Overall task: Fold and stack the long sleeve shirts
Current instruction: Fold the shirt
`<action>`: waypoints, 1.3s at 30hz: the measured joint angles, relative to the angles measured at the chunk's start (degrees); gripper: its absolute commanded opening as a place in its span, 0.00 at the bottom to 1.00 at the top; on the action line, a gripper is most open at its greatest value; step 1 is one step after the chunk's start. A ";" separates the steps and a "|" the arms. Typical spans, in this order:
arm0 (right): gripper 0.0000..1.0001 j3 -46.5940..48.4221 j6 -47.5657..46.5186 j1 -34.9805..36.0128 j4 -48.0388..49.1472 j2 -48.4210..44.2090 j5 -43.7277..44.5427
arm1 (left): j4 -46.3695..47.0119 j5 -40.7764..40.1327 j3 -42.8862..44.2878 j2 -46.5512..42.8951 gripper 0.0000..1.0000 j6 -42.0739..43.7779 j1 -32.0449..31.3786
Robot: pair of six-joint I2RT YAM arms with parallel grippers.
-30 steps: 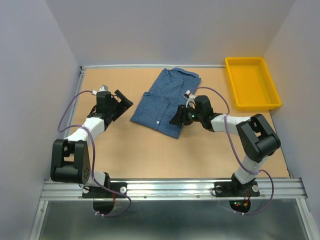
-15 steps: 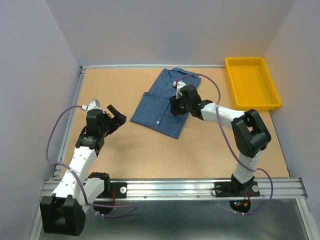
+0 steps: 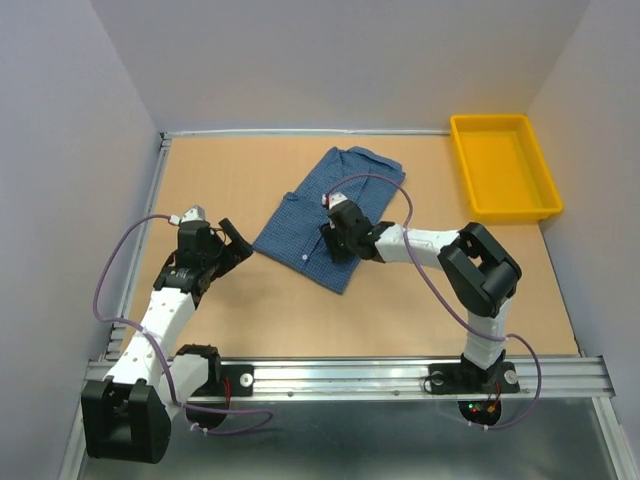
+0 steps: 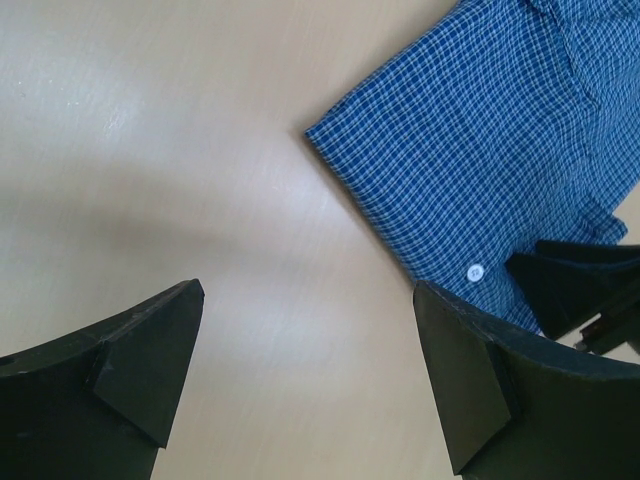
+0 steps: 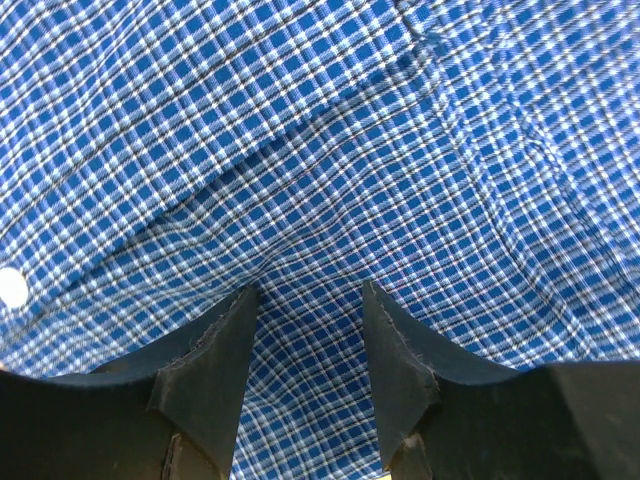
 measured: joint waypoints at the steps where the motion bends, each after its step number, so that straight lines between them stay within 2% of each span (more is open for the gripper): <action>1: 0.52 -0.39 0.81 1.11 -0.37 -0.44 0.22 | 0.00 0.02 0.00 0.37 0.99 0.09 0.00; 8: 0.52 -1.05 14.58 10.78 -5.68 -2.58 0.52 | 2.21 3.15 -1.77 1.11 0.98 -0.83 0.00; 14: 0.54 2.93 20.02 14.21 -10.54 -2.64 -1.20 | 4.37 6.21 -6.36 1.51 0.96 -3.61 0.00; 17: 0.58 6.34 19.23 14.32 -11.45 -2.91 -0.33 | 5.20 7.30 -8.44 2.12 0.94 -5.16 -0.02; 23: 0.57 7.72 14.05 12.96 -11.54 -7.48 2.71 | 7.61 8.28 -9.99 4.50 0.88 -6.84 -1.33; 28: 0.57 7.69 11.04 9.44 -11.56 -10.56 3.76 | 10.16 8.59 -10.47 9.05 0.65 -7.54 -2.45; 30: 0.57 7.56 10.45 8.00 -11.63 -11.26 4.04 | 11.10 8.68 -10.05 11.10 0.64 -7.45 -2.47; 36: 0.57 3.93 9.64 6.49 -11.87 -14.84 4.76 | 12.85 6.99 -2.51 22.34 0.60 -6.23 -2.47; 39: 0.57 1.99 9.42 6.49 -11.87 -15.80 4.92 | 12.70 5.35 4.57 30.12 0.60 -3.89 -2.49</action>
